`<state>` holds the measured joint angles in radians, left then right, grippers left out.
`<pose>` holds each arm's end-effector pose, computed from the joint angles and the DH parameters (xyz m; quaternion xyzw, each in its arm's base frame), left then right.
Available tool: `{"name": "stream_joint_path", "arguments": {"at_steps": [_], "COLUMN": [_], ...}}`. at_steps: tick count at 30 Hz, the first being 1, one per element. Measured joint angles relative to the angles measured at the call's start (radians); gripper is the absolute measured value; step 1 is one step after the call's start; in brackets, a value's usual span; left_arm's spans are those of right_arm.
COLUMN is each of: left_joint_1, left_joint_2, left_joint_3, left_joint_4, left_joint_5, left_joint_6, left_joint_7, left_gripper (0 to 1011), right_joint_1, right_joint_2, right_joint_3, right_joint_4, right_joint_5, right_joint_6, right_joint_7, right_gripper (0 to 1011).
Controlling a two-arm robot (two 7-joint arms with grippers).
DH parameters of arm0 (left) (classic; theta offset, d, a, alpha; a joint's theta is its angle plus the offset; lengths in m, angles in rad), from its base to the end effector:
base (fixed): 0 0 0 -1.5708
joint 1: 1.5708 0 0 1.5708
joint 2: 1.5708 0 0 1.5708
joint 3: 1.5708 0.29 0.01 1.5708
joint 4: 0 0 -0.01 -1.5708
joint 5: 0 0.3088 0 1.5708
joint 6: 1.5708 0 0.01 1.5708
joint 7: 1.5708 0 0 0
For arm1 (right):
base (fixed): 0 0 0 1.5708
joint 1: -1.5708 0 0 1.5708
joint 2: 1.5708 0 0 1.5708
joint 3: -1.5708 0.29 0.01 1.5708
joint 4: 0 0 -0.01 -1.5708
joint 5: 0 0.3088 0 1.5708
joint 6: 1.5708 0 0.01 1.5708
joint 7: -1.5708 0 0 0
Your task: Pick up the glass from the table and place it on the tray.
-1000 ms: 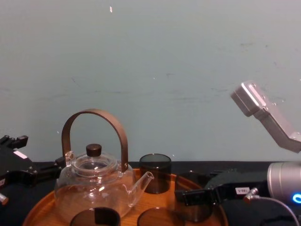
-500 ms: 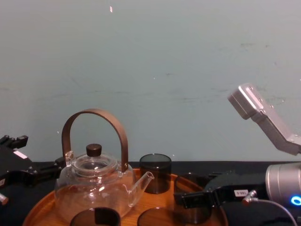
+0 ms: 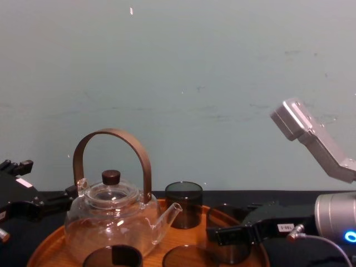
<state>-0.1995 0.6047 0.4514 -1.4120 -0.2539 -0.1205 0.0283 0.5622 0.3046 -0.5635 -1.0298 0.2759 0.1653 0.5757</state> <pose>0.3581 0.0827 -0.3023 0.1415 -0.1325 0.5799 0.7913 0.4578 0.0024 -0.2874 -0.1932 0.0476 -0.3398 0.9192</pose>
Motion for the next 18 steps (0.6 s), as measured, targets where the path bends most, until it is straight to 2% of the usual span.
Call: {"name": "stream_joint_path", "arguments": {"at_steps": [3, 7, 18], "left_joint_1": [0.000, 0.000, 0.000], "left_joint_2": [0.000, 0.000, 0.000], "left_joint_3": [0.000, 0.000, 0.000], "left_joint_4": [0.000, 0.000, 0.000], "left_joint_5": [0.000, 0.000, 0.000], "left_joint_6": [0.000, 0.000, 0.000], "left_joint_7": [0.000, 0.000, 0.000], "left_gripper": [1002, 1001, 1001], "right_joint_1": [0.000, -0.001, -0.011], "right_joint_2": [0.000, 0.000, 0.009], "right_joint_3": [0.000, 0.001, 0.009], "right_joint_4": [0.000, -0.001, -0.023], "right_joint_5": [0.000, 0.001, 0.012], "right_joint_6": [0.000, 0.000, 0.005], "right_joint_7": [0.000, 0.000, 0.005], "right_gripper": [918, 998, 1002]}}
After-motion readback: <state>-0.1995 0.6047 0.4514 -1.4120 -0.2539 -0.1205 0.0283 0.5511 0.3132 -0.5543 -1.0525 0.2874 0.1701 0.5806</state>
